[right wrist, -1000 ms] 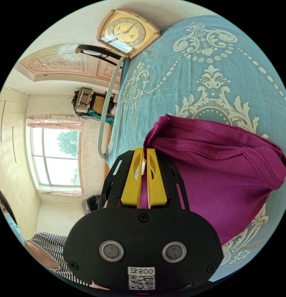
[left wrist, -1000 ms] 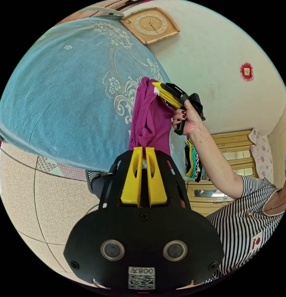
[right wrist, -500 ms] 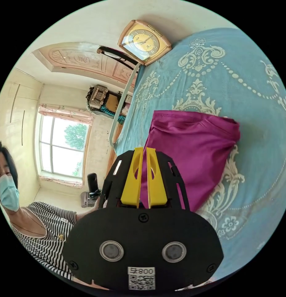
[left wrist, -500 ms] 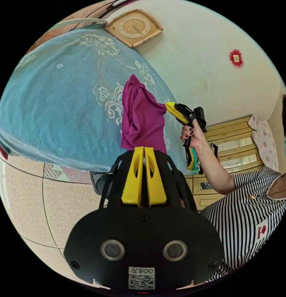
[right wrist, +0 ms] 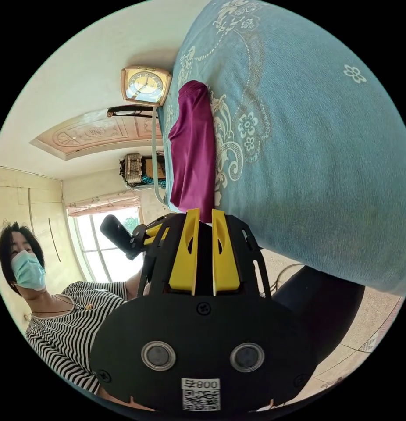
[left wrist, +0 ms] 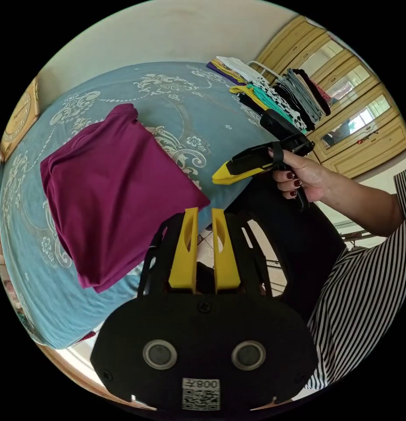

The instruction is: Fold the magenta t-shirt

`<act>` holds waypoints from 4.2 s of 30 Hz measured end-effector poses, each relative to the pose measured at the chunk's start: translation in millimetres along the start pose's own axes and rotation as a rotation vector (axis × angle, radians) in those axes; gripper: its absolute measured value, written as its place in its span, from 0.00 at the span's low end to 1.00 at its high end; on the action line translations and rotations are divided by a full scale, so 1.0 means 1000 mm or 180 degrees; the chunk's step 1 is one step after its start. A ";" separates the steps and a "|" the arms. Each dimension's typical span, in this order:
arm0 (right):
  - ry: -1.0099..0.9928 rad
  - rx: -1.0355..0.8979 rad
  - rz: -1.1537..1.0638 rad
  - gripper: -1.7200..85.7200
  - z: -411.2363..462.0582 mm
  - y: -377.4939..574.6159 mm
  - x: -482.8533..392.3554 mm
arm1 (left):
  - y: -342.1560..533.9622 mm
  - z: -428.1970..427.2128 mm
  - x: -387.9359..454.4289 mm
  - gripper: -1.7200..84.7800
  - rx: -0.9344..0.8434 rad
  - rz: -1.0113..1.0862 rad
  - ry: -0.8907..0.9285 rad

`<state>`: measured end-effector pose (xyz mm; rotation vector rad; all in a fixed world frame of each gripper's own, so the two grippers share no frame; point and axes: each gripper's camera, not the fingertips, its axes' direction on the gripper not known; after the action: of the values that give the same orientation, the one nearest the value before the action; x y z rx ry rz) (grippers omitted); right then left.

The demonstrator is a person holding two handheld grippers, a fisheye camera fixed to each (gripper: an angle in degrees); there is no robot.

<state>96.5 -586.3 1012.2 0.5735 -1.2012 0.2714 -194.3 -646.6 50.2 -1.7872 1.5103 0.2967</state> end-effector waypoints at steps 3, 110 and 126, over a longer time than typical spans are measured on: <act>-0.0132 -0.0056 0.0052 0.10 0.000 0.003 0.013 | -0.014 0.016 0.025 0.09 -0.0196 0.0198 -0.0309; -0.1144 -0.0043 -0.0201 0.04 -0.074 0.120 -0.017 | 0.264 -0.065 -0.229 0.06 0.2711 -0.3518 0.2841; -0.1131 0.0516 -0.0997 0.03 -0.223 0.289 -0.085 | 0.201 -0.133 -0.108 0.06 0.2882 -0.2036 0.2891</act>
<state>102.7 -215.4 958.6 0.9695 -1.4145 -0.0025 -446.5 -657.4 127.5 -1.5209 1.1516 -1.4428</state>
